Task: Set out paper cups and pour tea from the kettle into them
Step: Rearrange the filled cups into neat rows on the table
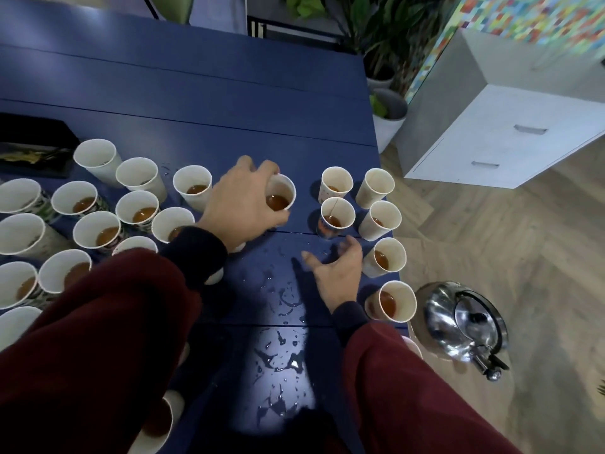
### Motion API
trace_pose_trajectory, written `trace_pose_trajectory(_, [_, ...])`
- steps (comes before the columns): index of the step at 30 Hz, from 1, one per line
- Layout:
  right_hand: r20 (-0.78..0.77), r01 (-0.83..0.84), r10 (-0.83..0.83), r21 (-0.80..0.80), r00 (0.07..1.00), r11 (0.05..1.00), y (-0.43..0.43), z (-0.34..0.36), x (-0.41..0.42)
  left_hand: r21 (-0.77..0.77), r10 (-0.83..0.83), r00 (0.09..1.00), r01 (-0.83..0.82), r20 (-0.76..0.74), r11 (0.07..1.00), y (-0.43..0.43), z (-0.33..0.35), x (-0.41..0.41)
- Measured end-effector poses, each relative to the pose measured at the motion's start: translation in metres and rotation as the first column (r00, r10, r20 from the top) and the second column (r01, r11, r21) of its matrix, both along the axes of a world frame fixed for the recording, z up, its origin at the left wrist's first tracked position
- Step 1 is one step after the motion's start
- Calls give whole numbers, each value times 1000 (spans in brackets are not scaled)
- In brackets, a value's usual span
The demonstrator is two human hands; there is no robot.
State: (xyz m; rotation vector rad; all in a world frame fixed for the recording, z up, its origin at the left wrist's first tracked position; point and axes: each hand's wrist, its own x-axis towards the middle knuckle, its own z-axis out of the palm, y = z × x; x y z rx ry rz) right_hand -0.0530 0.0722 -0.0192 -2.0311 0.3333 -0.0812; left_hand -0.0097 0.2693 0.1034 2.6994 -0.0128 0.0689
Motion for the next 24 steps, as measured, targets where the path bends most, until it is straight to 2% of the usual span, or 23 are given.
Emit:
trace_pose_trajectory(2, [60,-132,129,45,990,990,10,11,-11,-1,-54,996,54,-65,999,-8,7,-17])
trace_pose_trajectory(5, [122,-277,273,16,954,961,23,29,-29,15,-161,978,165,-136,986,-22,10,-45])
trace_pose_trajectory(11, [167,-280,269,41,948,959,26,33,-59,-12,-261,955,262,-144,965,-31,1,-74])
trace_pose_trajectory(15, [168,-261,256,8,952,965,20,27,-66,-100,-292,939,278,-180,955,-29,-5,-81])
trace_pose_trajectory(18, [181,-197,188,37,965,980,12,20,-59,-150,-155,980,136,-122,979,-20,-16,-71])
trace_pose_trajectory(21, [165,-113,104,48,981,992,-2,5,-47,28,65,996,-63,-61,998,-6,-37,-54])
trace_pose_trajectory(24, [163,-47,41,37,986,998,-19,-7,-34,170,247,962,-226,-113,959,3,-56,-47])
